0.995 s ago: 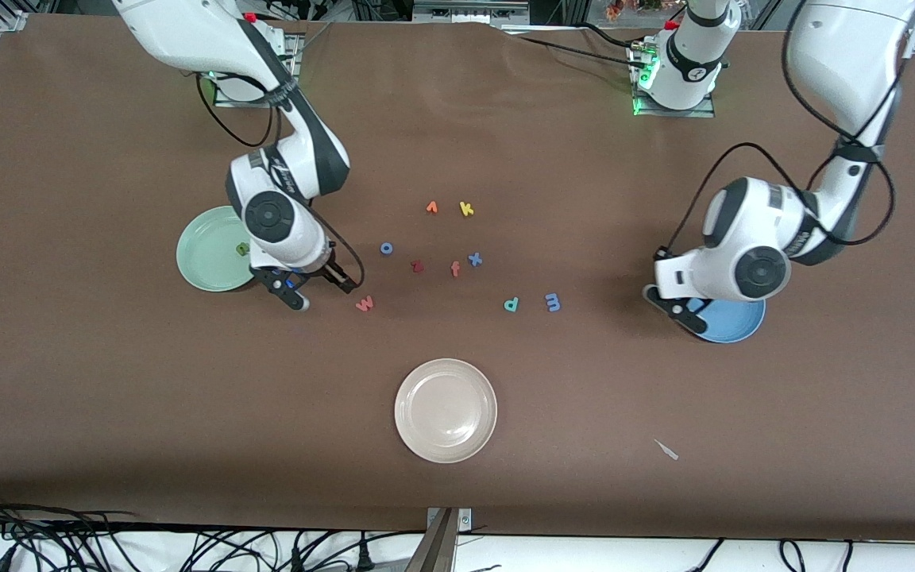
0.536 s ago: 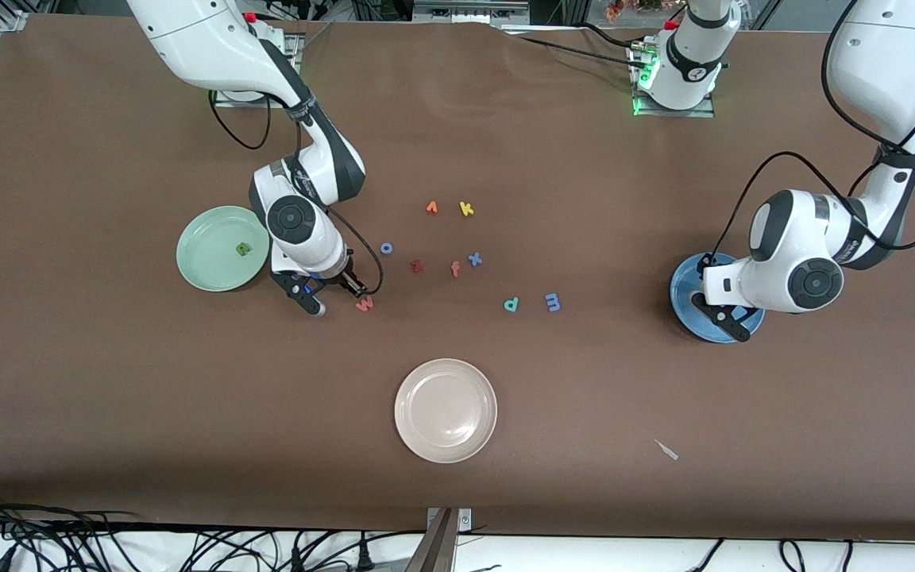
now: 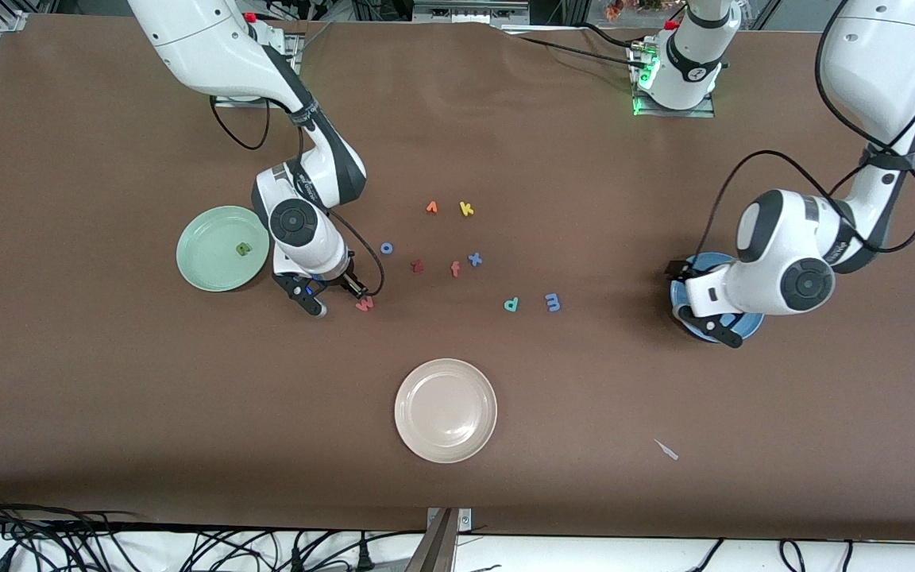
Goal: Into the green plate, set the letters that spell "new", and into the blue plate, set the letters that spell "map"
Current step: 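Grasp orange e with the right gripper while the left gripper reaches blue E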
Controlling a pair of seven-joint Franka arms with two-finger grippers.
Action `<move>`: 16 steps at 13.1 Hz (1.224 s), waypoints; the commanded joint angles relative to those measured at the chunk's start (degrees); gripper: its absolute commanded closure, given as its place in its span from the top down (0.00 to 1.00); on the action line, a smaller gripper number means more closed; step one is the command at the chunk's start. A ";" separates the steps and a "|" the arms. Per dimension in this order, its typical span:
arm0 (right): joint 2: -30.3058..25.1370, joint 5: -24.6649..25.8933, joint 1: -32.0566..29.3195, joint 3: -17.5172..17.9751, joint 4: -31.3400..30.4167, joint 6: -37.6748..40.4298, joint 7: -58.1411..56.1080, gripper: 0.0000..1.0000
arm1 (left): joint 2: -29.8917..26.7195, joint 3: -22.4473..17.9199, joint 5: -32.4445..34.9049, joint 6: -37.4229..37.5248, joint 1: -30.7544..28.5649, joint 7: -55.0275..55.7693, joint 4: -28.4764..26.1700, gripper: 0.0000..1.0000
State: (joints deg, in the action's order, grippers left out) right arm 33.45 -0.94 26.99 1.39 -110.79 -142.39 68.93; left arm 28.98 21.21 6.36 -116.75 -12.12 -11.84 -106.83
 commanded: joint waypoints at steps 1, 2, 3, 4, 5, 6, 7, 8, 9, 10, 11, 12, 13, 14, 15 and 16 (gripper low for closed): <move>0.30 0.41 0.26 -0.25 1.10 0.18 0.59 0.08 | 0.37 1.47 -1.26 1.17 3.58 12.42 1.97 1.00; -0.92 0.58 0.26 -0.60 1.19 0.61 -0.20 0.08 | 0.38 1.47 -1.26 0.82 5.08 16.38 2.06 1.00; -2.67 0.59 0.00 -1.30 1.27 1.75 -0.73 0.08 | 0.38 1.47 -1.35 0.56 6.40 20.50 2.15 1.00; -4.26 0.67 -0.01 -2.78 1.27 3.94 -2.38 0.09 | 0.38 1.47 -2.66 -0.75 7.63 24.20 2.15 1.00; -5.66 0.59 -0.09 -3.93 1.27 6.92 -6.32 0.09 | 0.46 1.47 -3.89 -3.03 9.03 27.20 1.89 1.00; -7.33 0.59 -0.09 -5.86 1.10 11.04 -10.97 0.09 | 0.55 1.47 -4.33 -5.22 10.87 31.23 1.36 1.00; -8.65 0.59 -0.09 -7.88 1.01 16.21 -15.71 0.09 | 0.99 1.47 -4.25 -6.90 12.63 36.23 1.36 1.00; -9.62 0.59 -0.09 -9.98 0.49 19.13 -21.07 0.09 | 1.95 1.38 -3.82 -9.44 14.30 40.72 1.27 1.00; -11.03 0.59 -0.09 -12.36 -1.08 19.95 -26.52 0.09 | 2.83 1.29 -3.55 -12.25 15.97 44.50 1.18 1.00; -12.95 0.59 -0.09 -14.47 -4.23 19.35 -30.83 0.09 | 3.62 1.29 -3.20 -14.28 17.12 47.67 1.18 1.00; -14.54 0.50 -0.18 -16.49 -7.66 18.30 -34.88 0.09 | 4.06 1.12 -2.94 -15.60 18.26 49.97 1.27 1.00; -16.21 0.41 -0.18 -18.51 -11.87 15.59 -39.18 0.09 | 5.29 0.94 -2.06 -17.71 19.58 52.60 1.44 1.00; -18.05 0.41 -0.18 -20.62 -17.04 11.38 -43.58 0.09 | 6.52 0.94 0.29 -19.73 19.85 55.50 1.45 1.00; -19.38 0.41 -0.18 -22.82 -22.14 6.30 -48.23 0.09 | 7.49 0.94 3.19 -20.44 20.12 58.14 1.79 1.00; -19.65 0.41 -0.18 -25.10 -24.98 3.37 -51.93 0.09 | 8.28 1.03 5.48 -20.45 20.12 60.69 2.06 1.00; -19.65 0.32 -0.18 -26.60 -25.61 3.00 -54.23 0.09 | 9.16 0.94 6.64 -20.54 20.29 62.71 2.41 0.99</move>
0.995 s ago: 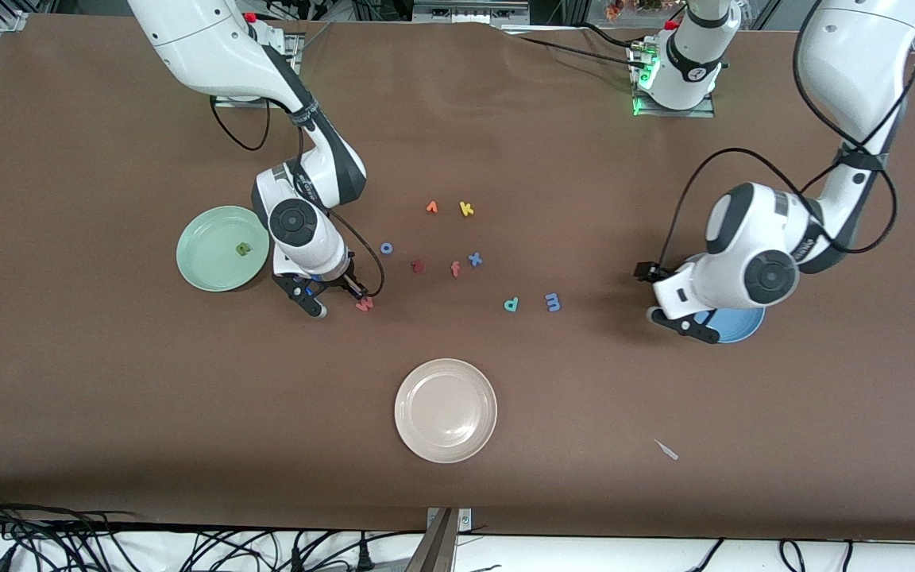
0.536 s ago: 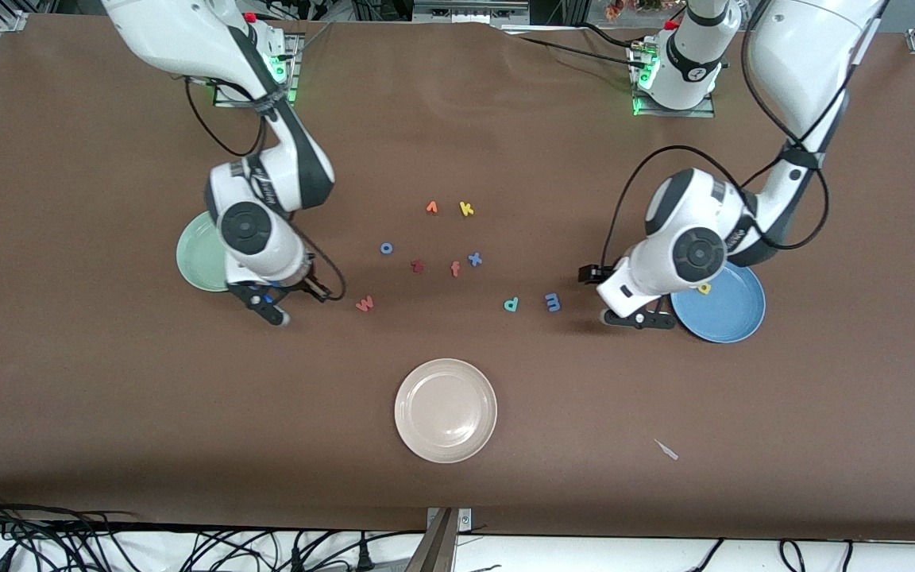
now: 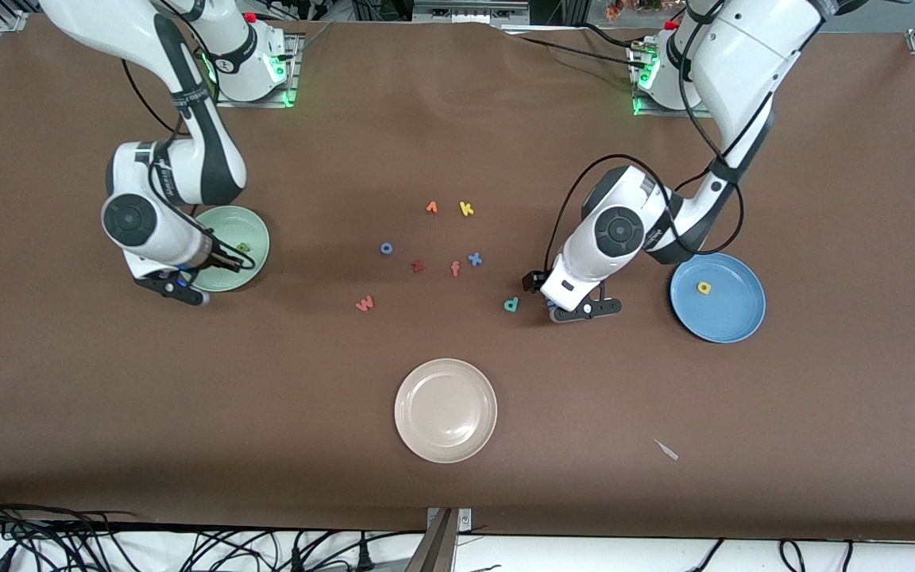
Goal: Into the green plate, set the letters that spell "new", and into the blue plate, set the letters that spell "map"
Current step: 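Place e on the green plate while the left gripper lowers onto E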
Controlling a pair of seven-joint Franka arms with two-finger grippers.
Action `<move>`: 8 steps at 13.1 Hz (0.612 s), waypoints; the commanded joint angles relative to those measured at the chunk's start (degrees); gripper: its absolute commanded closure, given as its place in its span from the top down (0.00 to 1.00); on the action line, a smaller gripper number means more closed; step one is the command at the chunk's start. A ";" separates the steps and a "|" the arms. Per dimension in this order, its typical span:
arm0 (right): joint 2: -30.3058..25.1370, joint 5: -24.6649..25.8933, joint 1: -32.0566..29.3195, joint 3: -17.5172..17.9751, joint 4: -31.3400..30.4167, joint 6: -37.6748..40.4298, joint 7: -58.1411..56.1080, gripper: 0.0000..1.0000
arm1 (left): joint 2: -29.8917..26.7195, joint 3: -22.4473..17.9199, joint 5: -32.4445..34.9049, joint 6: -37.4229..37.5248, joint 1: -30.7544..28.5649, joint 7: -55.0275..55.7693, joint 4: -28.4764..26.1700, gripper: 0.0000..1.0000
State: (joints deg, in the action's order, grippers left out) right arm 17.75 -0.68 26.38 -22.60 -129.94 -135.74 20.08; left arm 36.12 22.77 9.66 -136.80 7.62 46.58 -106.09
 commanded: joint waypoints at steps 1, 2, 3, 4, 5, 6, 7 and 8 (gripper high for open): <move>-3.69 -0.02 0.43 -2.71 -6.55 -3.65 -5.66 0.10 | 3.33 -0.62 4.39 -0.40 0.56 5.26 3.68 0.98; -3.26 -0.02 0.43 -2.71 -6.56 -3.56 -5.67 0.26 | 4.38 -0.62 5.27 -0.40 0.56 6.75 4.92 0.98; -2.99 -0.11 0.43 -2.71 -6.47 -3.65 -5.06 0.96 | 5.09 -0.62 6.84 -0.40 1.08 7.81 5.19 0.98; -3.42 -0.11 0.43 -2.71 -6.29 -3.39 -4.88 1.00 | 5.27 -0.88 8.08 -0.40 1.26 7.91 5.19 0.98; -3.95 -0.11 0.43 -2.71 -5.86 -3.12 -5.05 1.00 | 5.19 -1.06 8.18 -0.40 1.26 7.91 5.19 0.98; -4.82 -0.37 0.52 -2.45 -4.90 -2.25 -5.05 1.00 | 5.36 -1.06 8.26 -0.40 1.43 7.91 5.19 0.98; -5.36 -0.63 0.61 -1.92 -3.49 -0.94 -4.88 1.00 | 5.71 -1.15 8.27 -0.40 1.78 7.91 5.19 0.96; -5.71 -0.72 0.69 -0.35 -1.04 1.16 -2.96 1.00 | 5.71 -1.15 8.27 -0.31 1.87 7.91 5.19 0.93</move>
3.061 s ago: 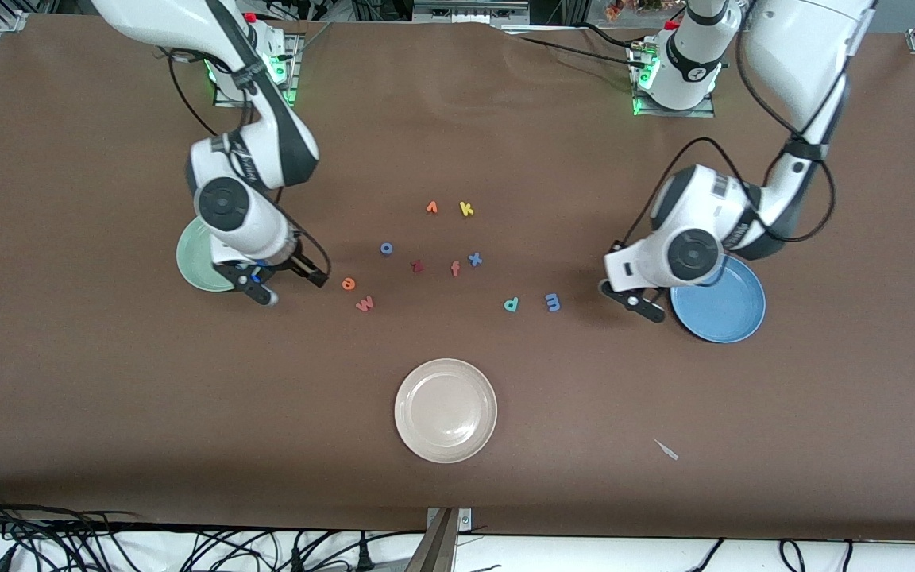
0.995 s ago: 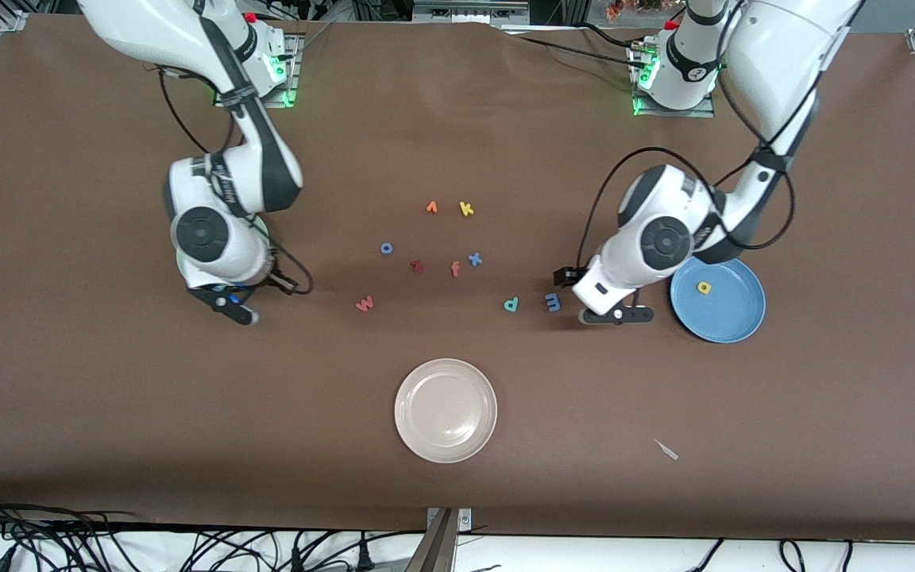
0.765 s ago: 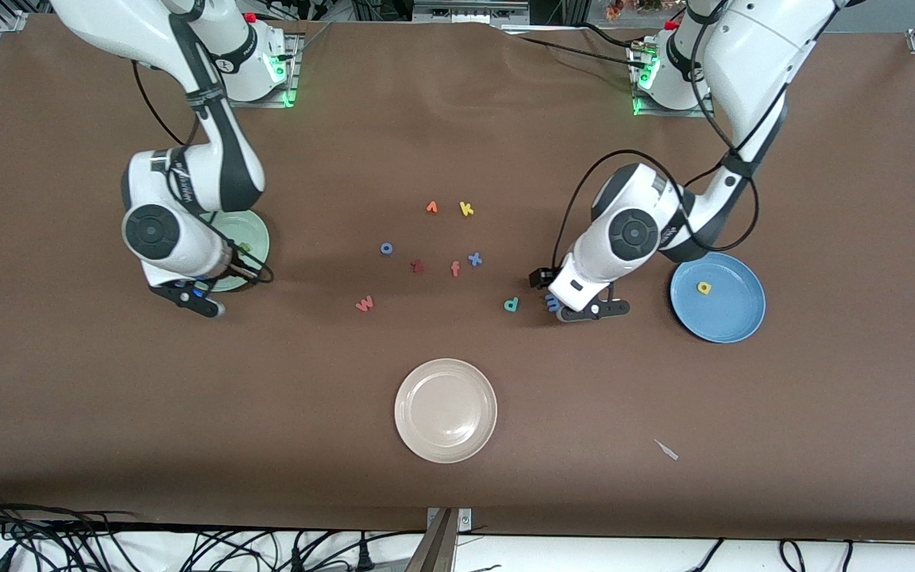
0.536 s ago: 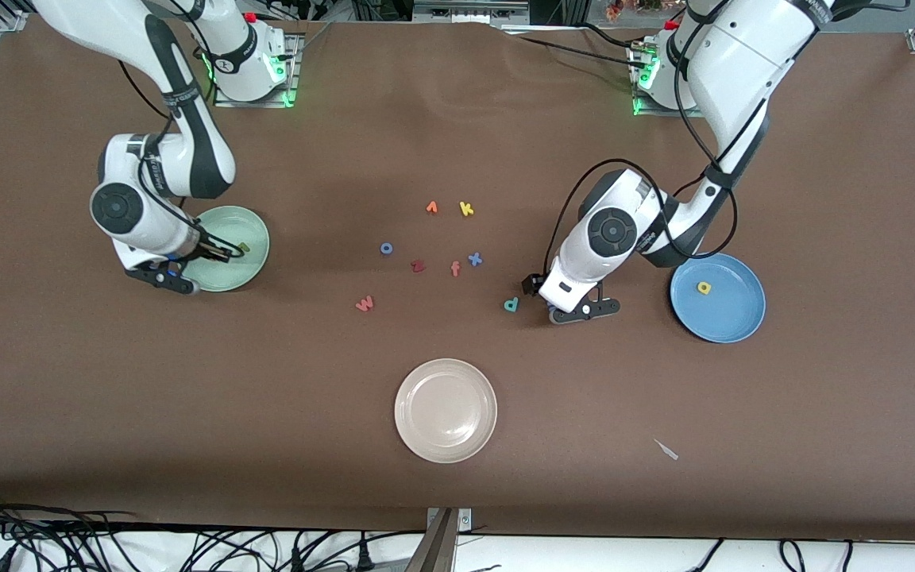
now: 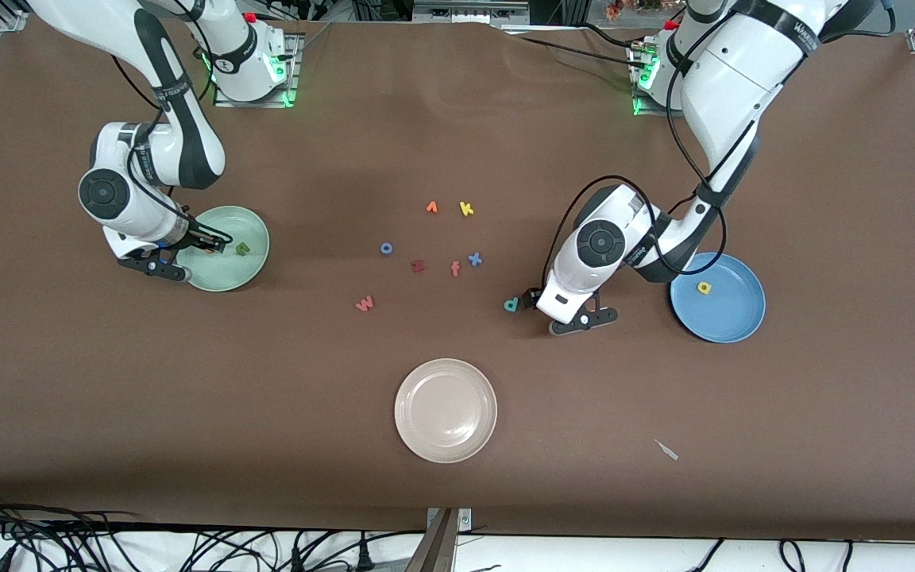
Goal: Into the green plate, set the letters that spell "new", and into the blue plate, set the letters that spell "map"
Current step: 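Place e on the green plate while the left gripper lowers onto E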
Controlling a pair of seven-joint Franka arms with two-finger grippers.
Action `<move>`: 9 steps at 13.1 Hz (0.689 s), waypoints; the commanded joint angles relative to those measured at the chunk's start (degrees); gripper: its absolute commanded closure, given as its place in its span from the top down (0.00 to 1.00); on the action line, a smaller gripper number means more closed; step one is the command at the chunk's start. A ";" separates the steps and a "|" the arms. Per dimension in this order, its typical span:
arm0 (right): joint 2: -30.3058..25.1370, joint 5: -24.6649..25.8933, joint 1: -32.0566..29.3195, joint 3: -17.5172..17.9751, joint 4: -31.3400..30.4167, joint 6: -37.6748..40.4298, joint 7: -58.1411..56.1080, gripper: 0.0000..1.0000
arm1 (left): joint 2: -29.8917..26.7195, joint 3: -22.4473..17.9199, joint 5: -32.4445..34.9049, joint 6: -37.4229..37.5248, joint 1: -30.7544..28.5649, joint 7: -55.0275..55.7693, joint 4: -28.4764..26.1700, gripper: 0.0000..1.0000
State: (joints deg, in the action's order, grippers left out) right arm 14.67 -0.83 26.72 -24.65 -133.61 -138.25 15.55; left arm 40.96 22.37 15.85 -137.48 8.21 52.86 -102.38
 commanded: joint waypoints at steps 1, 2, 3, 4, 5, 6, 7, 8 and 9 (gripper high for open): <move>-1.85 -0.57 0.52 4.15 6.13 5.60 5.77 1.00 | 0.79 -0.84 2.17 0.63 1.28 1.63 1.48 0.90; -0.19 -0.57 0.61 6.78 10.17 7.62 10.94 1.00 | 0.87 -0.84 2.08 0.64 1.28 1.55 1.48 0.86; 2.00 -0.57 0.79 8.90 14.21 8.95 15.26 1.00 | 0.87 -0.92 2.17 0.64 1.28 1.54 1.48 0.82; 4.29 -0.57 0.87 10.57 18.25 9.39 19.83 1.00 | 0.87 -0.92 2.17 0.64 1.28 1.46 1.48 0.79; 6.75 -0.57 0.88 12.50 22.04 9.49 24.66 1.00 | 0.87 -0.92 2.17 0.72 1.28 1.28 1.48 0.73; 9.03 -0.57 0.88 14.52 25.38 9.49 29.93 1.00 | 0.87 -0.92 2.26 0.73 1.28 1.28 1.48 0.68; 11.32 -0.66 0.79 16.46 27.94 9.49 35.81 0.99 | 0.96 -0.92 2.34 0.73 1.28 1.28 1.48 0.63; 13.60 -0.58 0.79 18.56 29.79 8.97 42.31 0.99 | 1.05 -0.92 3.39 0.73 1.37 1.37 1.48 0.53; 16.06 -0.57 0.87 20.24 32.16 8.79 47.33 0.99 | 1.22 -0.92 4.18 0.73 1.37 1.54 1.48 0.51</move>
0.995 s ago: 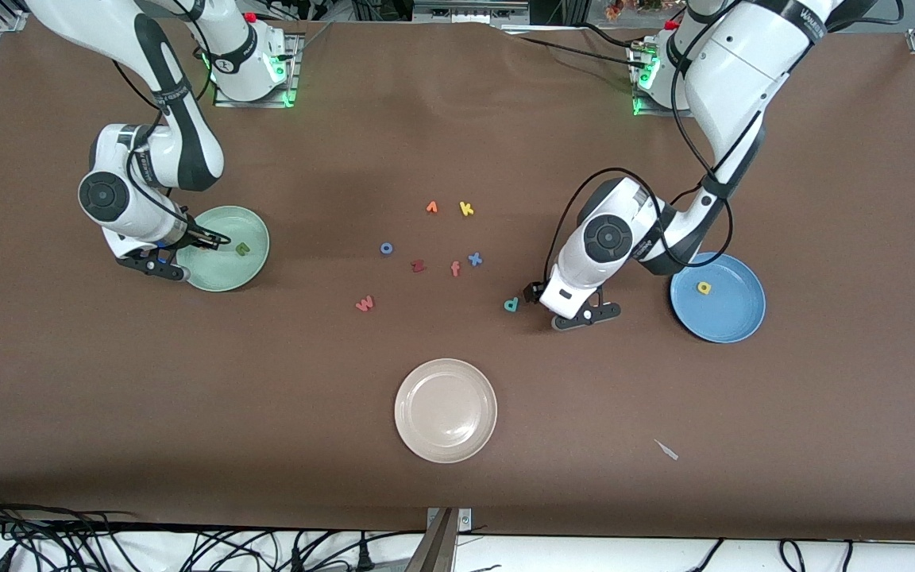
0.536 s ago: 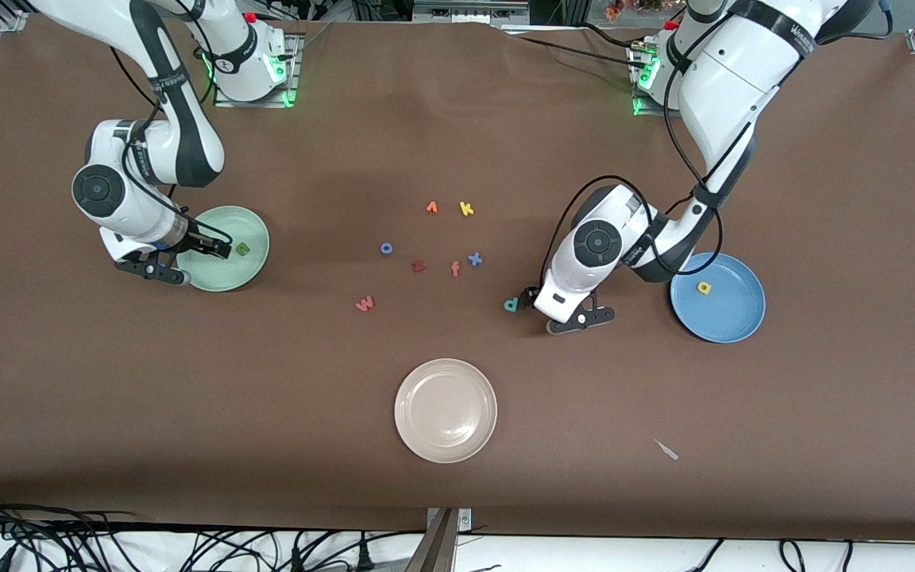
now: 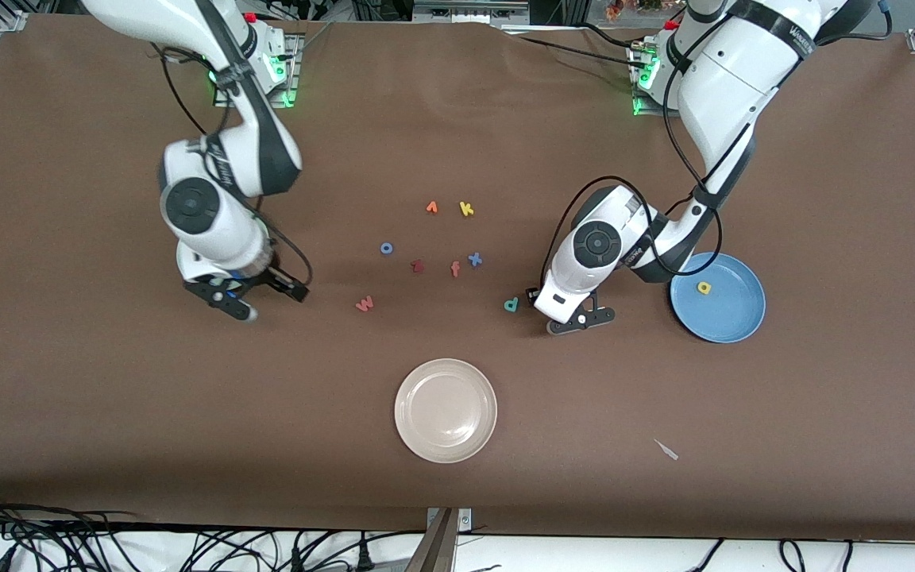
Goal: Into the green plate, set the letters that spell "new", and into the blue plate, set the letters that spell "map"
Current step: 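Grasp pink m with the right gripper while the left gripper grasps E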
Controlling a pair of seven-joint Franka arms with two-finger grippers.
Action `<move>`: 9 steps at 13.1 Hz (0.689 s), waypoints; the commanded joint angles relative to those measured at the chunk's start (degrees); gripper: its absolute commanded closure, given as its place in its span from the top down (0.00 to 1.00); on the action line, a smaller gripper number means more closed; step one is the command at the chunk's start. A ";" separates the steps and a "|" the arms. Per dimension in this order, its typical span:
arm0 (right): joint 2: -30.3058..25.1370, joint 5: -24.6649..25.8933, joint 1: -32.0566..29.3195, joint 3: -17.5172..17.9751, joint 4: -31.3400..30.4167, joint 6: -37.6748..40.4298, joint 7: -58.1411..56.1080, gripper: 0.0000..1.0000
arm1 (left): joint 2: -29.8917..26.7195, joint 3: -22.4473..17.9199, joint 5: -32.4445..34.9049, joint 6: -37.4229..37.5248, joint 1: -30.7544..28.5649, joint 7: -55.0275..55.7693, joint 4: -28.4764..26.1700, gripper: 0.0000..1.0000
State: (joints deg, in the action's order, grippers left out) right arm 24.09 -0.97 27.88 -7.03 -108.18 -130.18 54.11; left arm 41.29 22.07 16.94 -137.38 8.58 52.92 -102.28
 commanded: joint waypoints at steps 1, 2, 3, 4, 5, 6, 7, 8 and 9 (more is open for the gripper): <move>9.02 -0.44 -0.28 3.85 9.02 0.55 12.30 0.89 | 0.90 -0.63 3.10 0.63 1.08 1.49 1.38 0.46; 11.04 -0.44 -0.19 5.43 10.96 0.11 15.11 0.78 | 0.90 -0.63 3.10 0.63 1.09 1.49 1.30 0.37; 12.72 -0.44 0.07 6.41 11.93 -1.11 18.01 0.76 | 0.90 -0.63 3.18 0.63 1.09 1.49 1.30 0.31; 13.95 -0.27 0.86 6.68 11.86 -3.21 20.04 0.76 | 0.90 -0.63 3.10 0.63 1.09 1.58 1.30 0.24; 15.01 -0.26 1.91 6.68 11.86 -5.32 20.50 0.76 | 0.90 -0.63 3.10 0.63 1.00 1.58 1.30 0.19; 15.89 -0.35 2.53 6.68 11.86 -7.00 20.59 0.76 | 0.81 -0.63 3.10 0.71 1.00 1.49 1.38 0.15; 16.42 -0.35 2.53 6.68 11.77 -8.32 20.59 0.76 | 0.46 -0.63 3.10 1.06 0.74 1.14 1.47 0.15; 16.69 -0.35 2.71 6.68 11.68 -8.68 20.68 0.76 | 0.02 -0.63 3.10 1.67 0.30 0.70 1.56 0.12; 16.78 -0.35 2.80 6.68 11.33 -8.68 20.94 0.75 | -0.42 -0.63 3.27 3.94 0.12 0.35 2.17 0.12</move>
State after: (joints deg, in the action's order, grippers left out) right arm 39.97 -0.97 30.53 -0.27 -98.11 -138.71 74.19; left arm 41.22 21.95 17.92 -136.68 8.92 53.01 -101.50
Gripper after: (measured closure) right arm 0.242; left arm 0.727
